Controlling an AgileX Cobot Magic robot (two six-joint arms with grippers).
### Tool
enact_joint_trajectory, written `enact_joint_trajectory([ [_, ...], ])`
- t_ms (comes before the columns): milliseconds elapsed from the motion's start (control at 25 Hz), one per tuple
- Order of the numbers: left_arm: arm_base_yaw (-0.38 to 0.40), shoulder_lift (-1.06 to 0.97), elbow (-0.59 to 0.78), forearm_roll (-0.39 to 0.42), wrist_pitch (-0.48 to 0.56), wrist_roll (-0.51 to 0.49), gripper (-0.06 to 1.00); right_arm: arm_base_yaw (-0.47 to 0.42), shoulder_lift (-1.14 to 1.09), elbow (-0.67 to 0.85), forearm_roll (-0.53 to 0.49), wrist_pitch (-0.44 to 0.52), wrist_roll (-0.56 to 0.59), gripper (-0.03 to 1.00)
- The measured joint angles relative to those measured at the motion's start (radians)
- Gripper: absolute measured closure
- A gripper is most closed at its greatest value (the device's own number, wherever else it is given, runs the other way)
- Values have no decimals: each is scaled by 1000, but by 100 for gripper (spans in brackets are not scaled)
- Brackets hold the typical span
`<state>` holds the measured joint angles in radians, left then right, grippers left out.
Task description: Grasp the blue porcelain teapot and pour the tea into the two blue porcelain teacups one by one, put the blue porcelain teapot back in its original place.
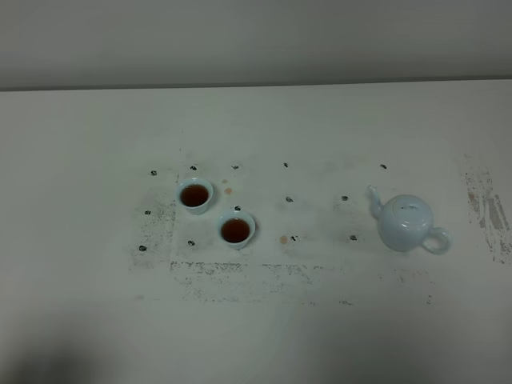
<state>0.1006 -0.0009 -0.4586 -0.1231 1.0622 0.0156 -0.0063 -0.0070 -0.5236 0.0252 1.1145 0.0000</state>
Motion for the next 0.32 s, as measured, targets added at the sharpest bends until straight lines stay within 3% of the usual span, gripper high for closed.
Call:
enact_joint_trajectory([
  [320, 0, 0, 0, 0, 0, 0, 33, 0, 0, 0, 0, 0, 0, 42],
])
